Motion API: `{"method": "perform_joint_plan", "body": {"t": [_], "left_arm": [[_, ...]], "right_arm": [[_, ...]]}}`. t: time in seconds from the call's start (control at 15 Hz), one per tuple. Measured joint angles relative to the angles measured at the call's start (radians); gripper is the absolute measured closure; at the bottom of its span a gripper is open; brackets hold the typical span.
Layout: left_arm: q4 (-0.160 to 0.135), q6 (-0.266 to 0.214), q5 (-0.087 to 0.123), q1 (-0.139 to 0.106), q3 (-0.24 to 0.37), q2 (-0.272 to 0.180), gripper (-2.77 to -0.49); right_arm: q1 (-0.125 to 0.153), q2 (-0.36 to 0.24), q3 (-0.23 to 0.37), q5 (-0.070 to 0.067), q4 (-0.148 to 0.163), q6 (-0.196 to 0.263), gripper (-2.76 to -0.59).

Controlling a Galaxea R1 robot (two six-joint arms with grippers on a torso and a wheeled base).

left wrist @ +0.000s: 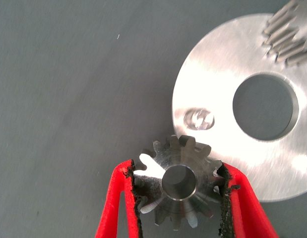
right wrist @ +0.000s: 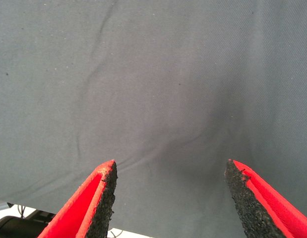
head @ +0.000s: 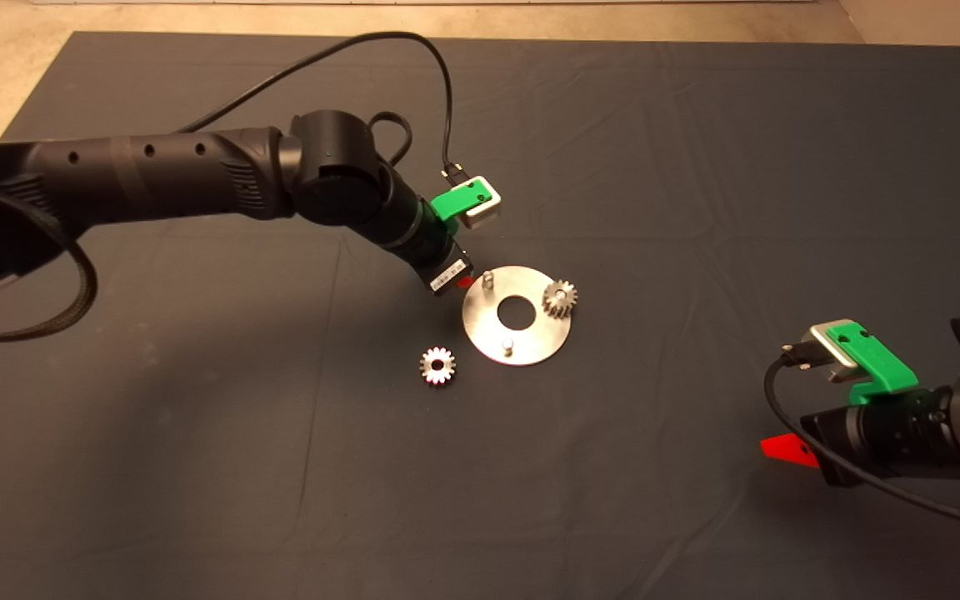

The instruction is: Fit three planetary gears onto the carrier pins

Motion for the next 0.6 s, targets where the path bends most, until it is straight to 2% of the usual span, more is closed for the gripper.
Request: {"method": "perform_joint_plan", "body": {"t": [0.2, 0.6], "left_arm": [[-0.001, 0.0, -0.003, -0.006, -0.004, 0.02, -0.59], [0.0, -0.01, 0.0, -0.022, -0.017, 0.022, -0.6]], "right_arm": [[0.0, 0.0, 0.0, 0.0, 0.0, 0.0, -1.61], [0.0, 0.0, 0.0, 0.0, 0.0, 0.0, -1.61]]}}
